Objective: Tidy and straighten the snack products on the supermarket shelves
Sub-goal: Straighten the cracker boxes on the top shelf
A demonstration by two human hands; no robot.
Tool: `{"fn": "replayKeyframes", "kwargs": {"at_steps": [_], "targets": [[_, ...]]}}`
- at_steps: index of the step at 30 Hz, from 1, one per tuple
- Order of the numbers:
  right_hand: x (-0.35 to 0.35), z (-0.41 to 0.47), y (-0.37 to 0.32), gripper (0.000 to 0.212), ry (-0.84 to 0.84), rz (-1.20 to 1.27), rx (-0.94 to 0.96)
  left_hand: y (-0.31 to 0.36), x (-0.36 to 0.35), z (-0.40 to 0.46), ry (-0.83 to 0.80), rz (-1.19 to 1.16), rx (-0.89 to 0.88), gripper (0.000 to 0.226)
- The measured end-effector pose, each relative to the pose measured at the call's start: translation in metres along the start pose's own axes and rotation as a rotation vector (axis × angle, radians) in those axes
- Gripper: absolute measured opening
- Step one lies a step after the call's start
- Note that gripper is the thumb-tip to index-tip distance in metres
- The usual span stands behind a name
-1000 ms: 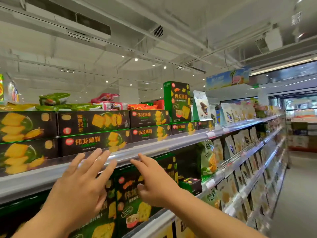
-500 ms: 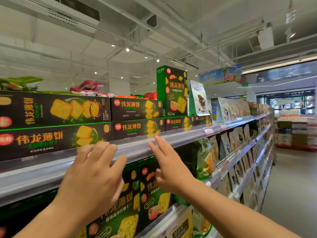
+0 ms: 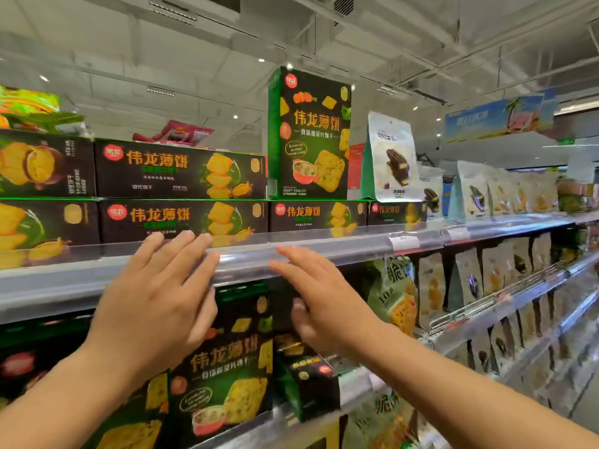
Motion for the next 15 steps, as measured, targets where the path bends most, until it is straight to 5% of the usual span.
{"fn": "replayKeyframes", "kwargs": {"at_steps": [7,15], "targets": [[0.01,-0.013,0.08,0.068,0.045,-0.034,-0.154,0.019,0.007,0.017,0.027,0.049,0.121,0.042],[-0.004,-0.02,0.087,0.08,0.064,-0.112,-0.084,0.064,-0.014,0.057,-0.005,0.012,-0.028,0.052]]}}
Point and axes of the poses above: each hand's wrist, its own z-axis towards the middle knuckle, its own x-axis out of the back of the hand, y = z × x, the point moved 6 cm from there along z, towards the middle knuckle, and after that the axes turned 3 degrees about z, right-handed, at the moved point
